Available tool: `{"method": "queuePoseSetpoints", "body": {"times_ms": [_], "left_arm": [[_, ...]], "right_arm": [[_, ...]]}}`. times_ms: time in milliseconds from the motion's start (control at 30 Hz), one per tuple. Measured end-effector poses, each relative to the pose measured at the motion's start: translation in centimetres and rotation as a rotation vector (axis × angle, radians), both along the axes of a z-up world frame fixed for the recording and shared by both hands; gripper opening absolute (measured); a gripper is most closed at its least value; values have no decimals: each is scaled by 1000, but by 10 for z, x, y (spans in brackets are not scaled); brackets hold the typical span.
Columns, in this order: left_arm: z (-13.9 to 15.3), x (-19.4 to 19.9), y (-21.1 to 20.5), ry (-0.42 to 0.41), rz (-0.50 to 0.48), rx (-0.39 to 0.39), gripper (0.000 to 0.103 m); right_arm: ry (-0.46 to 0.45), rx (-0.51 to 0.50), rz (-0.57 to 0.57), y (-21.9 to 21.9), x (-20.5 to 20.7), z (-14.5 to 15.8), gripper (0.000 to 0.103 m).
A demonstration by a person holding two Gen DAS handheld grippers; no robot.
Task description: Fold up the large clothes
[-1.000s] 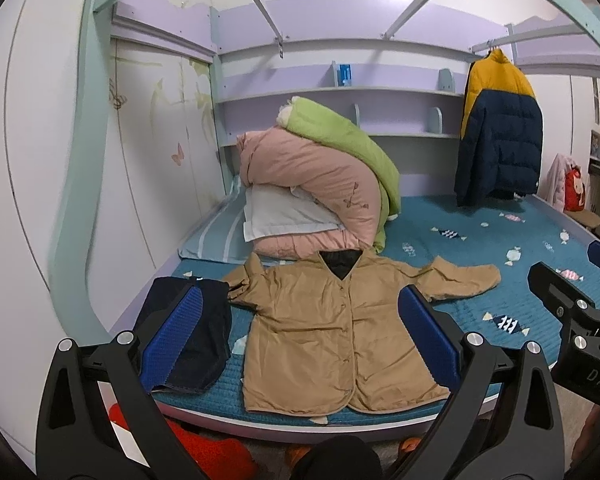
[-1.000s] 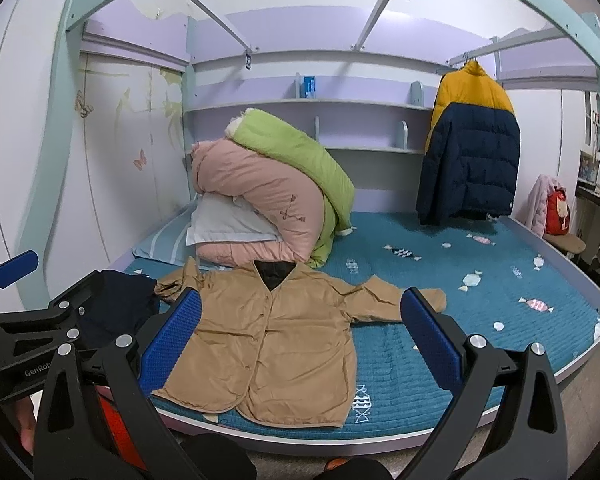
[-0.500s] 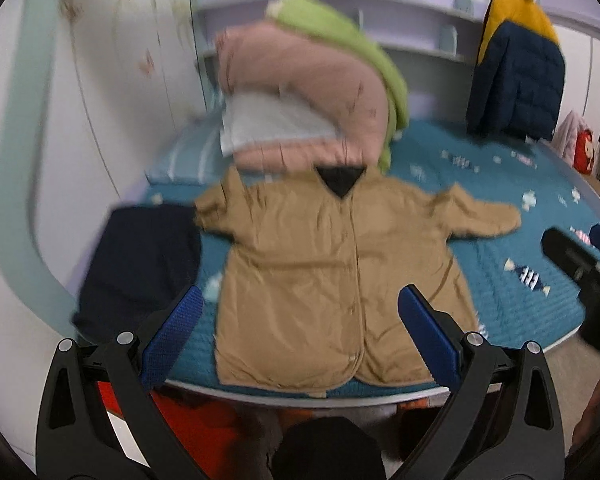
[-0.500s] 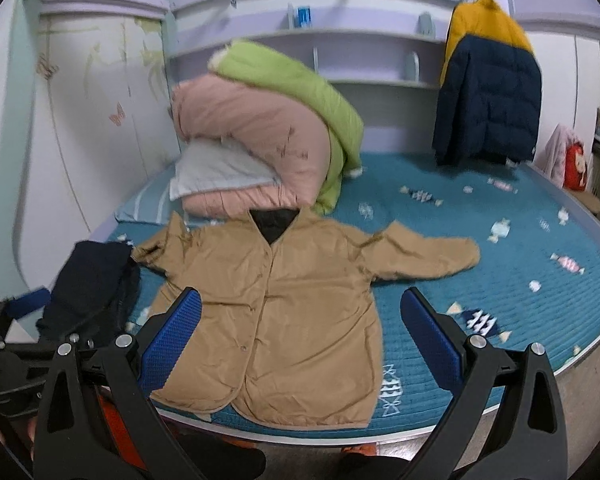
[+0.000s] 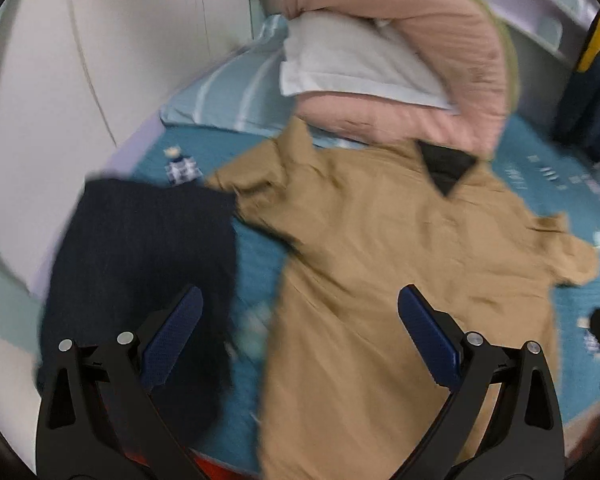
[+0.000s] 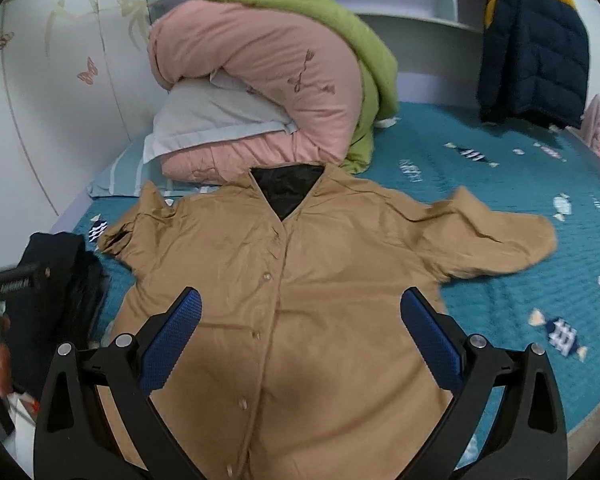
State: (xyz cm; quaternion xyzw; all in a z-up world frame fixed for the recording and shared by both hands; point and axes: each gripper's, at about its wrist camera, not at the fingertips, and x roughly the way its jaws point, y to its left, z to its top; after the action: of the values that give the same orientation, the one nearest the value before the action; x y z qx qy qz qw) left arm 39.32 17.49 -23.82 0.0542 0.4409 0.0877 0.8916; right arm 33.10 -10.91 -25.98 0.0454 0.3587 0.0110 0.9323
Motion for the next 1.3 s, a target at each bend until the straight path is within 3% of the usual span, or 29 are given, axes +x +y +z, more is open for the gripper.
{"method": "queuePoseSetpoints", "body": {"times_ms": [67, 200, 400, 500, 533, 600, 700, 767, 800, 833, 867, 900, 1100, 1233, 1300], "left_arm": [[-23, 33, 1, 39, 0, -33, 98], [-55, 100, 28, 131, 17, 58, 98], [-101, 159, 37, 280, 2, 116, 97], [-126, 183, 48, 348, 78, 122, 95], [-134, 187, 49, 353, 85, 116, 91], [-151, 196, 52, 389, 96, 91, 66], [-167, 209, 61, 423, 125, 1, 63], [-174, 213, 55, 424, 111, 24, 60], [-176, 214, 53, 420, 102, 37, 56], [-178, 215, 48, 414, 76, 52, 41], [-178, 215, 44, 410, 59, 53, 18], [-176, 215, 45, 396, 57, 45, 8], [-126, 201, 51, 265, 60, -99, 5], [-59, 173, 20, 172, -57, -297, 5], [-21, 158, -14, 125, -149, -383, 5]], "right_arm": [[3, -18, 10, 6, 21, -10, 96], [-2, -65, 29, 18, 55, -29, 96], [5, -101, 52, 27, 83, -53, 96], [4, -104, 48, 26, 92, -60, 96], [0, -106, 47, 26, 94, -62, 96], [-1, -122, 45, 25, 99, -67, 96], [11, -116, 28, 19, 106, -75, 96], [27, -105, 18, 14, 110, -80, 96], [34, -103, 12, 11, 111, -82, 96], [43, -101, 4, 8, 113, -84, 96], [46, -97, -2, 6, 114, -85, 96], [49, -92, -7, 3, 114, -86, 96], [60, -75, -45, -21, 112, -89, 96], [49, -39, -92, -43, 110, -83, 96], [25, -1, -136, -60, 108, -77, 96]]}}
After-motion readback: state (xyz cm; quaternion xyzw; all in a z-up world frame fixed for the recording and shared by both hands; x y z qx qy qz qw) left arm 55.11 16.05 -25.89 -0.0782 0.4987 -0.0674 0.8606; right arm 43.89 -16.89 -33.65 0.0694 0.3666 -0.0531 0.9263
